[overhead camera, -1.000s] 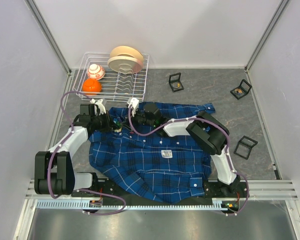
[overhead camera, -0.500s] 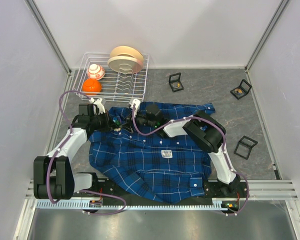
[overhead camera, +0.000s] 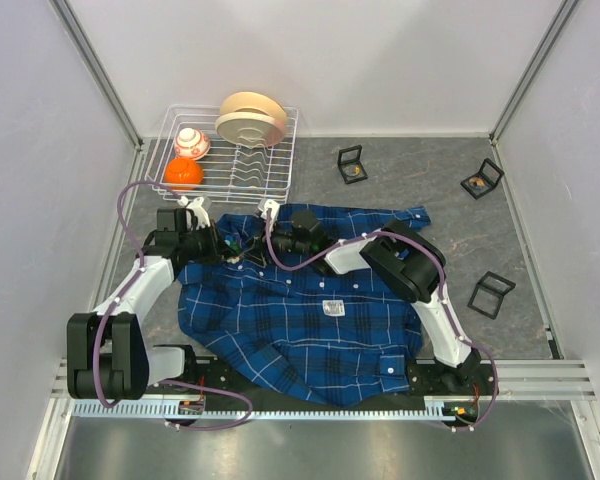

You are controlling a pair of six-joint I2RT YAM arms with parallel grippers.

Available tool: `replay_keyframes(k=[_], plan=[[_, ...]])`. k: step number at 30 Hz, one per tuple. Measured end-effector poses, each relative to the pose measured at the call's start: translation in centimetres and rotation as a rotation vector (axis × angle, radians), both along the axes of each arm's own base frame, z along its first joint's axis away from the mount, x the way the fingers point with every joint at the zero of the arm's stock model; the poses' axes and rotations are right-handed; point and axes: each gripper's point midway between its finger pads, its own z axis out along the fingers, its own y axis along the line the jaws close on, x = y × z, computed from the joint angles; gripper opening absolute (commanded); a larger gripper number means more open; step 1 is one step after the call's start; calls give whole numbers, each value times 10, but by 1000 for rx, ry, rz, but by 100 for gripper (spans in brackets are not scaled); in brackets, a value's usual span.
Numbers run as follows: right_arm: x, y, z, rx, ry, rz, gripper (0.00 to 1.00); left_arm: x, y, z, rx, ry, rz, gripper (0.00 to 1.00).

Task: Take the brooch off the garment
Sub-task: Open the brooch with the flattened clothing.

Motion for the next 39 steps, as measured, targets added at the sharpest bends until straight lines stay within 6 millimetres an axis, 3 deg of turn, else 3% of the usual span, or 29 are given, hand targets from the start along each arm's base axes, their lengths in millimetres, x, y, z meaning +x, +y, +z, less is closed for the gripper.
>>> replay_keyframes(k=[6,7,8,12,18,24,33,39], plan=[[-3,6,1,7,-2,45,34,1,2,-1,11,0,1,2],[-3,7,1,6,-2,51,29,1,3,-1,13,0,4,2],[-4,8,3,9,-3,62,18,2,4,0,15,-3,5,2],[-5,14,5,6,1,90,0,5,7,2,31,-11,19,2],[-2,15,4,-5,3,51,0,7,11,1,46,0,37,2],[-4,11,-4,-66,-58,-106,0,4,9,-11,41,70,32,2],[-2,6,3,-170,-291,-286,0,4,6,-9,34,112,18,2],[-3,6,6,-242,-452,-310,4,0,3,-15,19,171,5,2]])
